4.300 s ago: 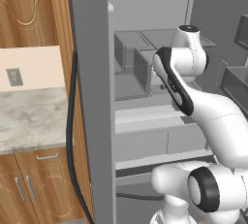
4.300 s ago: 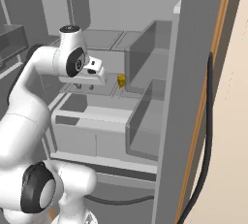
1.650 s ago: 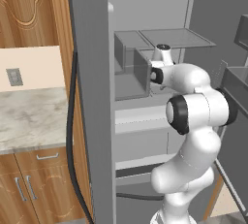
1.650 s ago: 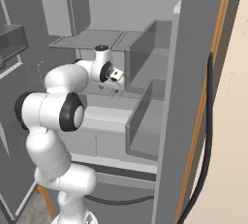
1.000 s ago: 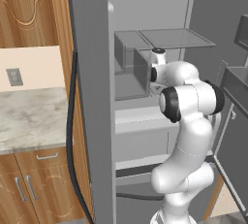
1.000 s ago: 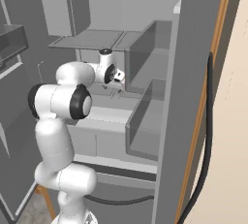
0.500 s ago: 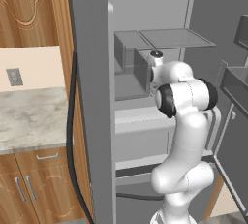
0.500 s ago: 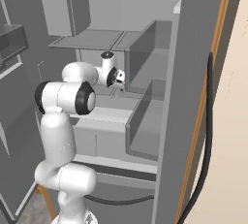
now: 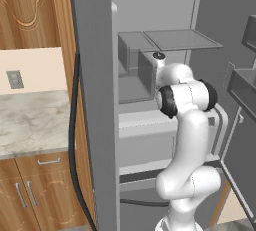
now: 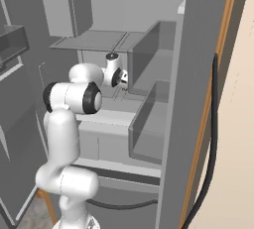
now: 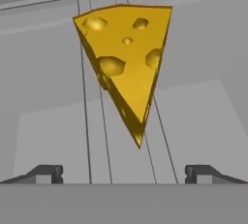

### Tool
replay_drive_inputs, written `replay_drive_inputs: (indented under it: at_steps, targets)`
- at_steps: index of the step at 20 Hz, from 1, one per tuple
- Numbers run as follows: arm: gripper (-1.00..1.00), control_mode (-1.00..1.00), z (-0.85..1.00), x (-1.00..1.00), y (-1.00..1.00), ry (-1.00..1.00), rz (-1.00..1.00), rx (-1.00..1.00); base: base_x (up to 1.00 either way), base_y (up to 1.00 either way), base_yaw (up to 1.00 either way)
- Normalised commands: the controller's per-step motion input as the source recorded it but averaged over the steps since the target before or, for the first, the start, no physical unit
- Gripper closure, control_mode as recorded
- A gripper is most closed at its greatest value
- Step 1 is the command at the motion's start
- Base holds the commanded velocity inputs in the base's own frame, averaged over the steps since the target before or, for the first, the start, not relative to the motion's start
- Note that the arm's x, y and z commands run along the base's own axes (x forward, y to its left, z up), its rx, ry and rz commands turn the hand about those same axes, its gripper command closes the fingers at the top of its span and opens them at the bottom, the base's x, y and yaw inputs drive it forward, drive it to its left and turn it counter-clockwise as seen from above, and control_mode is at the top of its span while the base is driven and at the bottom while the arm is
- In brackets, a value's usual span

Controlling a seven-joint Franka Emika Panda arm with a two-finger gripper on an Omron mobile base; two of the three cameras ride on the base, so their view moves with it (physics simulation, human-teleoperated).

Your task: Pick the cheese from the fridge and the cheese grater from the cabinet and place them next to the salad bowl.

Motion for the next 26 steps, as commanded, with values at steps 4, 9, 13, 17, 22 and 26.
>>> replay_drive_inputs:
  at_steps: [4,9,13,17,22,26]
  targets:
    - [-1.0,-1.0,-0.17,0.41,0.0,-0.11,0.0,0.0,0.0,0.0,0.0]
    - [-1.0,-1.0,-0.15,0.35,0.0,-0.07,0.0,0.0,0.0,0.0,0.0]
    - [-1.0,-1.0,-0.06,0.3,0.0,-0.01,0.0,0.0,0.0,0.0,0.0]
    - [-1.0,-1.0,-0.01,0.27,-0.17,0.0,0.0,0.0,0.0,0.0,0.0]
    - [-1.0,-1.0,-0.03,0.01,-0.31,0.0,0.0,0.0,0.0,0.0,0.0]
    - [-1.0,-1.0,-0.08,0.05,-0.19,-0.01,0.0,0.0,0.0,0.0,0.0]
